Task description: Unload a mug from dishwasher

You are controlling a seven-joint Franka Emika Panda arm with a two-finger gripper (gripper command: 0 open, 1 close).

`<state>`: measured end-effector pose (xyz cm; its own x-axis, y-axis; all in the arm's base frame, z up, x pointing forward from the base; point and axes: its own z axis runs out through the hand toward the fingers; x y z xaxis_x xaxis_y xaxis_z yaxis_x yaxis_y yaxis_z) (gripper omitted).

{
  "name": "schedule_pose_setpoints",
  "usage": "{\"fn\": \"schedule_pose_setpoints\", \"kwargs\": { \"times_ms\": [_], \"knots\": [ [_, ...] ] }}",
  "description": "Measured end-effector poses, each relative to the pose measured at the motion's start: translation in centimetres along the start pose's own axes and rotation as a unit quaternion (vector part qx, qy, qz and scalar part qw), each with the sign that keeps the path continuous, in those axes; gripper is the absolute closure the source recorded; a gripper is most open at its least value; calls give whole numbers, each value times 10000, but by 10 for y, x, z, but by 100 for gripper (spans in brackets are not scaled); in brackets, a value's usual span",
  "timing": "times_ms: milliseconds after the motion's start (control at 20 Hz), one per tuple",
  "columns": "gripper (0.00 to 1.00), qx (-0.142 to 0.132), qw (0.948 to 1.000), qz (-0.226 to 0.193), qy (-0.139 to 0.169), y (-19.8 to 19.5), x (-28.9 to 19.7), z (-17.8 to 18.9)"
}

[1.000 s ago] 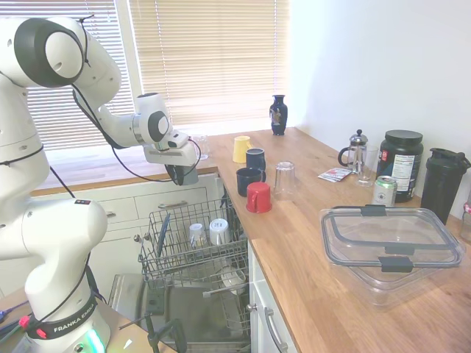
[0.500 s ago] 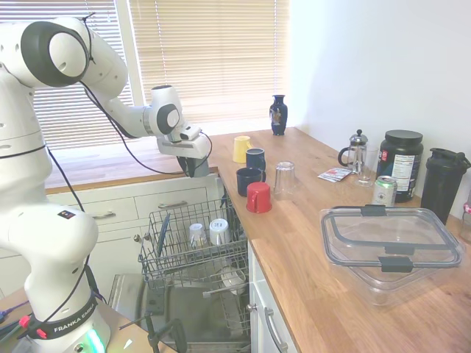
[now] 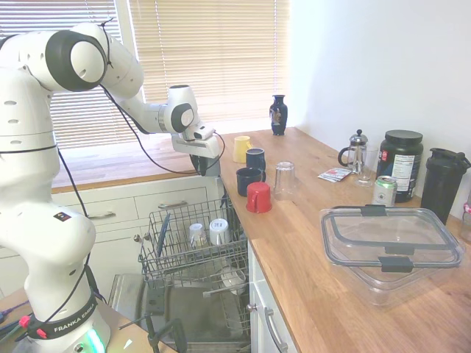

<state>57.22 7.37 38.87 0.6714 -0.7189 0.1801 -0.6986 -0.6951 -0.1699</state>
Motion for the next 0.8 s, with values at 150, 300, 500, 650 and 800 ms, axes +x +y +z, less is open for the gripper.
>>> {"fn": "schedule_pose_setpoints", "kwargs": {
  "times_ms": [150, 300, 500, 650, 800],
  "knots": [
    [100, -40, 10000, 79, -46, 1, 11, 6],
    [100, -92, 9998, 151, -68, -2, 24, 11],
    [100, -153, 9995, 258, -106, -8, 41, 24],
    [100, -188, 9991, 341, -137, -8, 53, 33],
    [100, -216, 9988, 413, -170, -7, 65, 36]
  ]
}}
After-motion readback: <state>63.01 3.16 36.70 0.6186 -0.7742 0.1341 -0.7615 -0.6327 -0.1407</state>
